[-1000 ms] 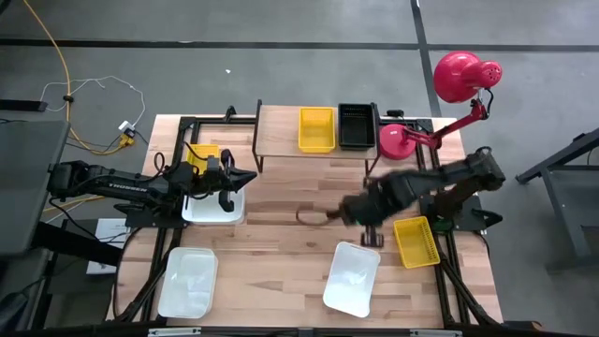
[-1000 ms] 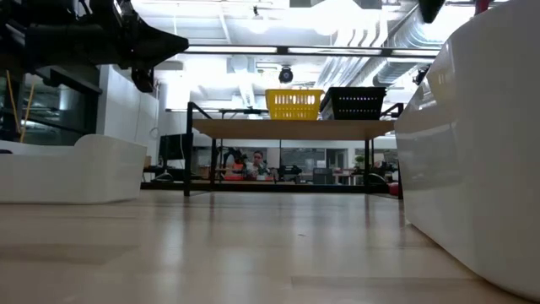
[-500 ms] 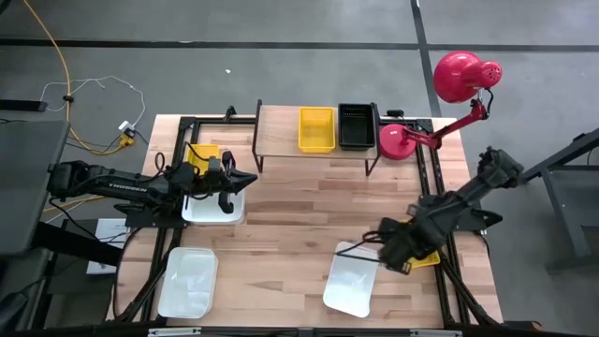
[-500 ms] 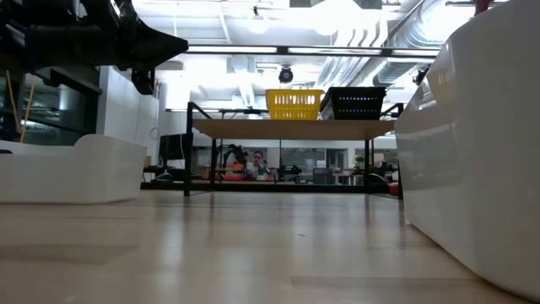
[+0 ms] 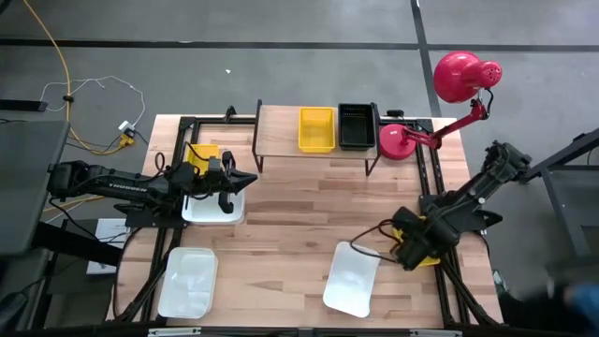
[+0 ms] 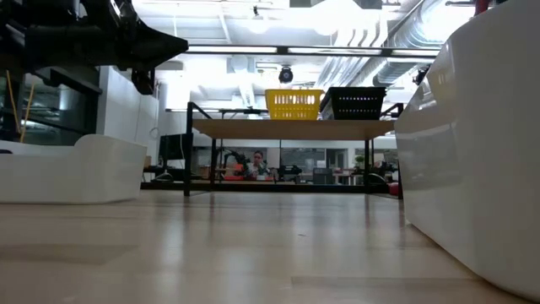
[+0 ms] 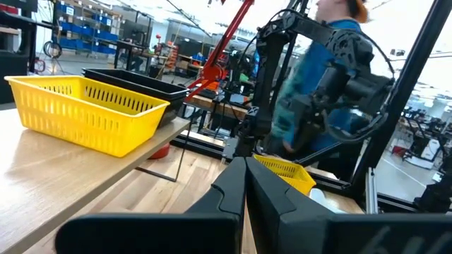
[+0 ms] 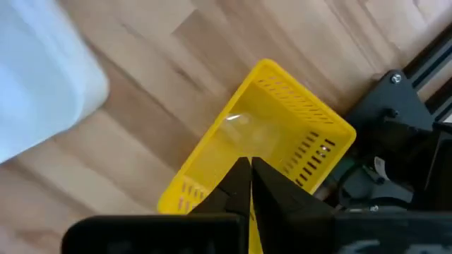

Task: Stack baskets on shelf by color
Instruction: Stack the right yellow bin on the other yellow bin on the shelf

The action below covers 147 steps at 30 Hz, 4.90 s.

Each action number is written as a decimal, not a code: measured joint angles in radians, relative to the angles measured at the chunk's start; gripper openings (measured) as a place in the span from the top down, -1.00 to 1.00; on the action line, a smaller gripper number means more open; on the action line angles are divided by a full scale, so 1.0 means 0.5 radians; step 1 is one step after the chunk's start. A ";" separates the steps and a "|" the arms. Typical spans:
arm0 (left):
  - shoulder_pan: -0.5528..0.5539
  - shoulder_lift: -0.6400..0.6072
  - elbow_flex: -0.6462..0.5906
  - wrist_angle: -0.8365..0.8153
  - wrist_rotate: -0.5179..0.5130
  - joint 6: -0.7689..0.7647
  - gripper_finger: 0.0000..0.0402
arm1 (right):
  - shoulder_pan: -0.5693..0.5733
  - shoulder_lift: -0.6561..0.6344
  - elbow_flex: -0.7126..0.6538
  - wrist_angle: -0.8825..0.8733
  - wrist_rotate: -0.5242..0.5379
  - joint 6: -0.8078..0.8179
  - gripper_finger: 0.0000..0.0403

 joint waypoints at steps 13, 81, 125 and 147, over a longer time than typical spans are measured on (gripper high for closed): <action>0.000 0.000 0.000 0.000 0.000 0.000 1.00 | -0.371 0.002 -0.369 0.015 -0.115 -0.194 0.12; 0.000 0.001 0.000 -0.050 0.000 -0.002 1.00 | -0.183 -0.048 -0.389 0.279 0.213 1.047 0.07; 0.001 0.001 0.000 -0.046 -0.045 0.000 1.00 | -0.356 -0.048 -0.059 0.083 0.226 -0.835 0.07; 0.001 0.000 0.000 -0.047 -0.053 0.054 1.00 | -0.718 -0.047 -0.738 0.483 -0.229 -2.039 0.07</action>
